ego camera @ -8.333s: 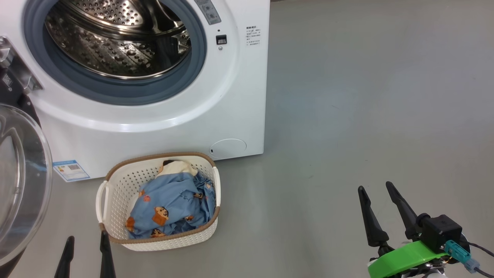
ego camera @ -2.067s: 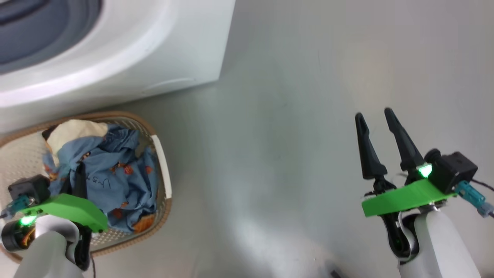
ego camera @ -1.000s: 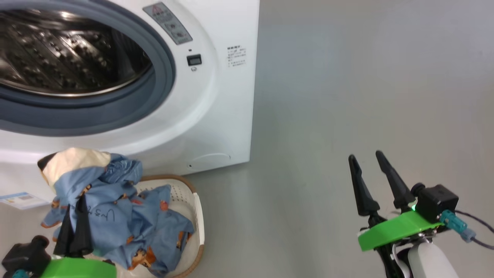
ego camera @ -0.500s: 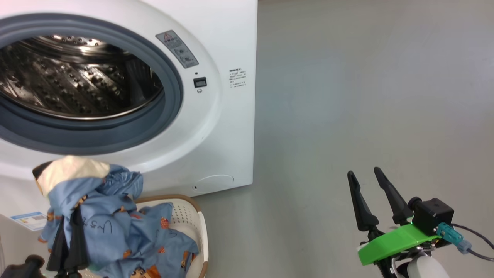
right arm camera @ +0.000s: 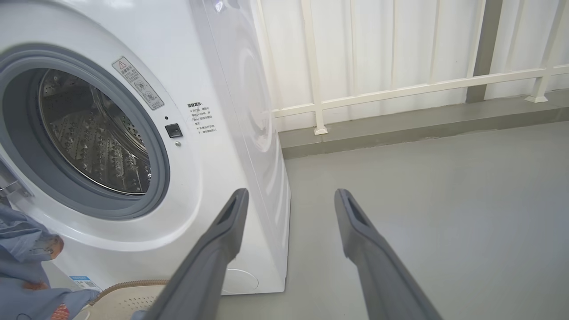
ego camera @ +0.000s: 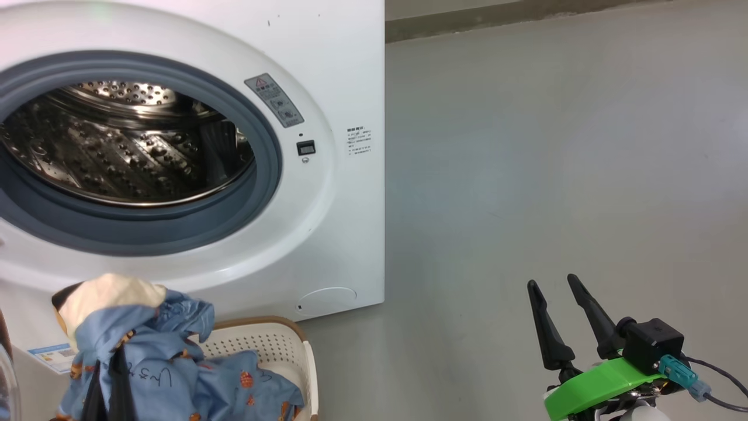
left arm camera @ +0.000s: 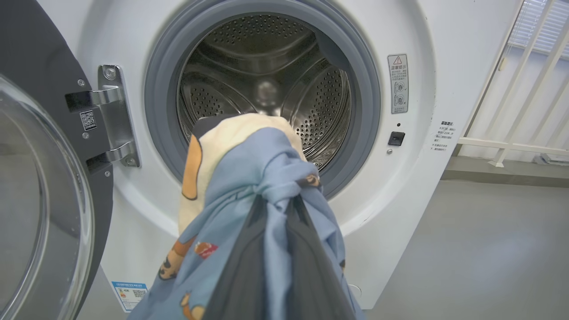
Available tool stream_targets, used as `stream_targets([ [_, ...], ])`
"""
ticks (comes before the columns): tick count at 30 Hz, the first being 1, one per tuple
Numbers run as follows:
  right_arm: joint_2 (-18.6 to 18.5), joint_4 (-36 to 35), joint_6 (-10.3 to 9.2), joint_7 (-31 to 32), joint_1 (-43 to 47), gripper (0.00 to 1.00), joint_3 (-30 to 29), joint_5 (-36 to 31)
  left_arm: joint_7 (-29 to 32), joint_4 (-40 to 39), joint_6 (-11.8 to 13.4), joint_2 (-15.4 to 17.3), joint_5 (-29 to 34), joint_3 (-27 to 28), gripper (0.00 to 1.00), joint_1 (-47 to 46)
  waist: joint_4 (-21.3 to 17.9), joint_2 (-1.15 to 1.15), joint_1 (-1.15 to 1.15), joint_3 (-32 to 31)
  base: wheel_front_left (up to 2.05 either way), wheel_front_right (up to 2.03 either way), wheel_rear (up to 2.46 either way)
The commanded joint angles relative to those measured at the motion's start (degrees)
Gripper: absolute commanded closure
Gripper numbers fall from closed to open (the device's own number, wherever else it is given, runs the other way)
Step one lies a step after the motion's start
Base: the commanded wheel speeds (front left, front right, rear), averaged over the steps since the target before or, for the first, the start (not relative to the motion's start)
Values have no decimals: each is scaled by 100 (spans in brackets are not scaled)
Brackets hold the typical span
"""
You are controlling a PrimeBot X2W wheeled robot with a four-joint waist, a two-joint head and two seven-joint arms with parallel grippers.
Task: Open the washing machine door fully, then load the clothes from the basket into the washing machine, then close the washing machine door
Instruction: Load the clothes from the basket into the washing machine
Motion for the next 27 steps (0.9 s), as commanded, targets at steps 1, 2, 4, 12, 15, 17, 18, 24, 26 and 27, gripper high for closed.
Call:
stream_targets([
  [1, 2, -153, 17, -28, -60, 0, 98, -61, -71, -216, 113, 86, -35, 147, 100, -55, -4, 0, 1, -32, 0, 0, 0],
  [2, 2, -157, 17, -28, -53, 0, 95, -70, -71, -217, 140, 86, -27, 142, 100, -33, -3, 0, 1, -36, 0, 0, 0],
  [4, 2, -169, 17, -28, -43, 0, 96, -115, -71, -226, 176, 86, -34, 127, 100, 3, 3, 0, 1, -44, 0, 0, 0],
  [12, 2, -205, 17, -28, -31, 0, 112, -130, -71, -235, 255, 86, -73, 68, 100, 106, 1, 0, 1, -45, 0, 0, 0],
  [15, 2, -211, 17, -28, -23, 0, 125, -118, -71, -233, 260, 85, -78, 47, 100, 101, -2, 0, 1, -20, 0, 0, 0],
  [17, 2, -207, 17, -28, -18, 0, 132, -99, -71, -221, 257, 85, -93, 32, 100, 71, -10, 0, 1, 15, 0, 0, 0],
  [18, 2, -209, 17, -28, -23, 0, 137, -90, -71, -215, 257, 85, -103, 32, 100, 45, -18, 0, 1, 42, 0, 0, 0],
  [24, 2, -253, 17, -28, -67, 0, 127, -66, -71, -212, 245, 85, -305, 96, 100, -275, -66, 0, 1, 324, 0, 0, 0],
  [26, 2, -267, 17, -28, -95, 0, 116, -73, -71, -203, 228, 85, -336, 145, 100, -456, -75, 0, 1, 458, 0, 0, 0],
  [27, 2, -279, 17, -28, -114, 0, 115, -73, -71, -202, 210, 85, -349, 175, 100, -569, -79, 0, 1, 527, 0, 0, 0],
])
